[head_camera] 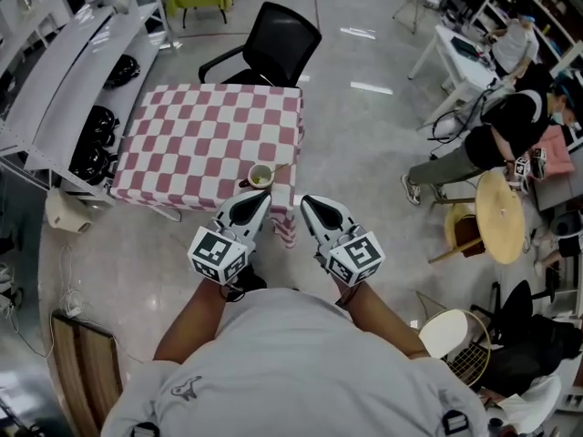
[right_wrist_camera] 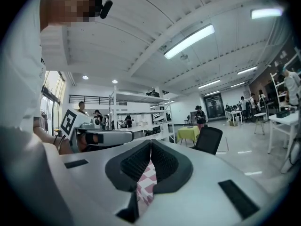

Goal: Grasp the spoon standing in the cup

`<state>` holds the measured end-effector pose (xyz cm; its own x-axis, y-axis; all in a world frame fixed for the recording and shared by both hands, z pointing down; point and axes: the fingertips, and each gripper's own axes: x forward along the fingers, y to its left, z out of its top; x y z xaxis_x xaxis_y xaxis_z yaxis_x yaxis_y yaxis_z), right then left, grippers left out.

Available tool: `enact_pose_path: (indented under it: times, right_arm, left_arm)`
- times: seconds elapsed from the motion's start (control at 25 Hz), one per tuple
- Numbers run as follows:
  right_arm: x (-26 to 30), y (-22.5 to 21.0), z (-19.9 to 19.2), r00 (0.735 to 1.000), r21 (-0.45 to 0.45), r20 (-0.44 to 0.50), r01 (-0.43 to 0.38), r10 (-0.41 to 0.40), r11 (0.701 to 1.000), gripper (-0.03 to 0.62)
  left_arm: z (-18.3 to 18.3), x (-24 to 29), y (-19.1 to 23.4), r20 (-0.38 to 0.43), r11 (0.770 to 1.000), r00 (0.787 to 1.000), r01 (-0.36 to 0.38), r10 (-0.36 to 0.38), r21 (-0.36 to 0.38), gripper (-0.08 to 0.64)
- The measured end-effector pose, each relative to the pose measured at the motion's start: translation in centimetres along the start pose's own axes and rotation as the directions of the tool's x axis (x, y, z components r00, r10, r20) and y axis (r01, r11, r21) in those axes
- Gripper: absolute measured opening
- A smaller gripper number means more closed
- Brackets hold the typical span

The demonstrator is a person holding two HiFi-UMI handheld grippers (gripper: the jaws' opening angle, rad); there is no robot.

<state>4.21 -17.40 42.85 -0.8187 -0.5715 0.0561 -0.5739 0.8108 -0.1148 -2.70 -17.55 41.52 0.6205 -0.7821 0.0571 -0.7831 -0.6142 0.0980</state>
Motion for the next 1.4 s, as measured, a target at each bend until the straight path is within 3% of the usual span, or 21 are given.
enact_pose_path:
  times: [0.4, 0.72, 1.24, 1.4]
  right_arm:
    - [9.5, -1.6, 0.9, 0.998, 0.036, 0.009, 0.066, -0.066, 0.997, 0.032]
    - [14.3, -1.5, 0.7, 0.993, 0.062, 0.004, 0.12, -0.12, 0.991, 0.032]
    - [17.5, -7.4, -0.7, 0.99, 0.073, -0.048, 0.139, -0.136, 0.988, 0.032]
    - [17.8, -9.1, -2.0, 0.989, 0.082, -0.076, 0.131, -0.125, 0.988, 0.034]
  left_arm:
    - [0.7, 0.8, 9.7, -0.031, 0.998, 0.997, 0.069, -0.068, -0.001, 0.014]
    - [1.0, 0.0, 15.0, -0.055, 0.992, 0.99, 0.127, -0.126, 0.012, 0.014]
    - [-0.4, 3.1, 18.1, -0.094, 0.993, 0.988, 0.118, -0.119, -0.01, 0.014]
    - [-1.2, 4.5, 18.8, -0.112, 0.993, 0.987, 0.107, -0.111, -0.047, 0.014]
